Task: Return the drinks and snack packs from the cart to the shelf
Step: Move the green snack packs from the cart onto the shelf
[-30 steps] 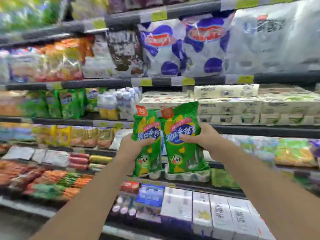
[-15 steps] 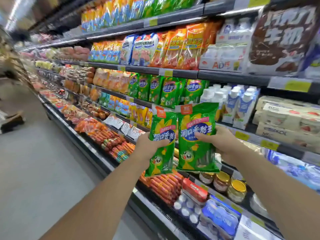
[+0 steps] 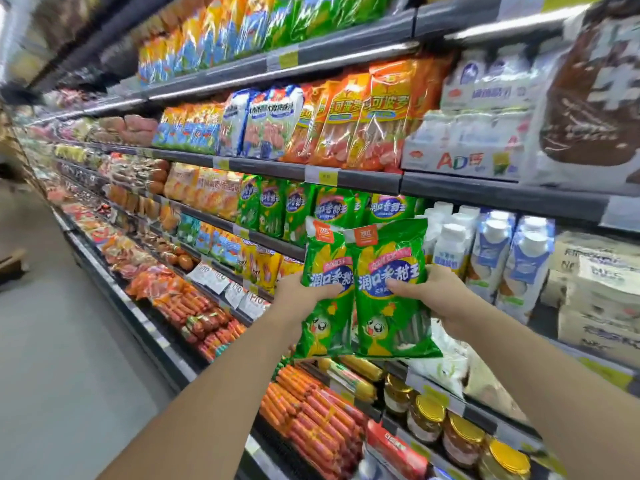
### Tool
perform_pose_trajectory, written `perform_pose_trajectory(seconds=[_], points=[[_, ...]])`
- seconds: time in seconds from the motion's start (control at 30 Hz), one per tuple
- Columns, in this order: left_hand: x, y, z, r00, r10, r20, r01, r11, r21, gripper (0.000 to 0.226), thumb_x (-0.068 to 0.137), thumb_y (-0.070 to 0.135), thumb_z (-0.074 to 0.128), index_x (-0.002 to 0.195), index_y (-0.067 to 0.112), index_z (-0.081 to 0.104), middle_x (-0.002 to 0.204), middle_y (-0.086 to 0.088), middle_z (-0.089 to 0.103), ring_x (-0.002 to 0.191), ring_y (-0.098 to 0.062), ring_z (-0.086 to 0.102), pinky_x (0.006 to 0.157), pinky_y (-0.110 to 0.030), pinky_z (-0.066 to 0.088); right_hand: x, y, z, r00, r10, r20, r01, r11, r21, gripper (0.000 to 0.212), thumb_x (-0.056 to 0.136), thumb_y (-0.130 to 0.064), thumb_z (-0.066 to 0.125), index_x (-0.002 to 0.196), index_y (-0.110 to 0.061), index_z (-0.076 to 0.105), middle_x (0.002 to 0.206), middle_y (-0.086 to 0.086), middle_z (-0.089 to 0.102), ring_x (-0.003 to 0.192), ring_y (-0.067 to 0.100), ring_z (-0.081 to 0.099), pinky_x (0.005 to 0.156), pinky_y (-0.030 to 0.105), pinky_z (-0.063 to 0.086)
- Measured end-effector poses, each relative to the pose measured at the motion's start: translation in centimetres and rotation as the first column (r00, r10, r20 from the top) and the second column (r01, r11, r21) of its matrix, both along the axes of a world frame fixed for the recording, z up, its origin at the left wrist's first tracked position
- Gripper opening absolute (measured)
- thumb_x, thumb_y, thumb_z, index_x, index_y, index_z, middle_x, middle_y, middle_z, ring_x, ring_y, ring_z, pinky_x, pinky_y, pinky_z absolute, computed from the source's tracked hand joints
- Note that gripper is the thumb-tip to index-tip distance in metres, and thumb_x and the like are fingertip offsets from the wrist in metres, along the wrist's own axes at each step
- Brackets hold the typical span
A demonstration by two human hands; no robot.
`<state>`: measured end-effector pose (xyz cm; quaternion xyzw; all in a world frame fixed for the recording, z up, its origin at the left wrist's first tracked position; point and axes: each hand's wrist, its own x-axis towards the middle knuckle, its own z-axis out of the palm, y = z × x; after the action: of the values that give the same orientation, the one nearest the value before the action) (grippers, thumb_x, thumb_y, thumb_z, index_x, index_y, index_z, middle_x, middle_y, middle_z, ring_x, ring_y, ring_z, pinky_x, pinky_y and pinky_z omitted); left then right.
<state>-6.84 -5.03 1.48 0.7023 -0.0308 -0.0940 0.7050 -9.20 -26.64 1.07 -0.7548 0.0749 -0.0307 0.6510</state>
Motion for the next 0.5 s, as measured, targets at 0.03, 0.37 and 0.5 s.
perform_pose_trajectory(seconds=[0.03, 0.37, 0.5], points=[[2.0, -0.3, -0.5, 1.000, -0.027, -0.013, 0.027, 1.000, 0.001, 0.032, 0.084, 0.013, 0.077, 0.077, 0.025, 0.048, 0.079, 0.014, 0.048, 0.078, -0.011, 0.050, 0.086, -0.033, 0.031, 0.5, -0.1, 0.1, 1.000, -0.009, -0.002, 0.009, 1.000, -0.004, 0.031, 0.074, -0.027, 0.086, 0.096, -0.011, 0.071, 0.094, 0.007, 0.079, 0.098, 0.030, 0.072, 0.099, 0.053, 0.052], [17.8, -4.6, -0.2, 0.972, -0.224, -0.072, 0.230, 0.969, 0.094, 0.045, 0.075, 0.017, 0.081, 0.114, 0.010, 0.059, 0.102, -0.015, 0.071, 0.089, -0.032, 0.069, 0.082, -0.048, 0.057, 4.7, 0.7, -0.8, 0.990, -0.140, -0.013, 0.141, 0.990, 0.031, 0.037, 0.079, -0.021, 0.081, 0.110, -0.007, 0.069, 0.101, 0.006, 0.079, 0.097, 0.024, 0.075, 0.091, 0.044, 0.058], [21.9, -7.0, 1.4, 0.940, -0.336, 0.058, 0.320, 0.928, 0.191, 0.020, 0.094, 0.001, 0.053, 0.112, 0.008, 0.058, 0.090, -0.009, 0.064, 0.068, -0.014, 0.053, 0.051, -0.024, 0.043, 5.3, 2.3, -0.5, 0.972, -0.233, -0.014, 0.233, 0.971, 0.058, 0.038, 0.081, -0.018, 0.079, 0.114, -0.006, 0.066, 0.104, 0.006, 0.078, 0.097, 0.022, 0.075, 0.087, 0.038, 0.059]])
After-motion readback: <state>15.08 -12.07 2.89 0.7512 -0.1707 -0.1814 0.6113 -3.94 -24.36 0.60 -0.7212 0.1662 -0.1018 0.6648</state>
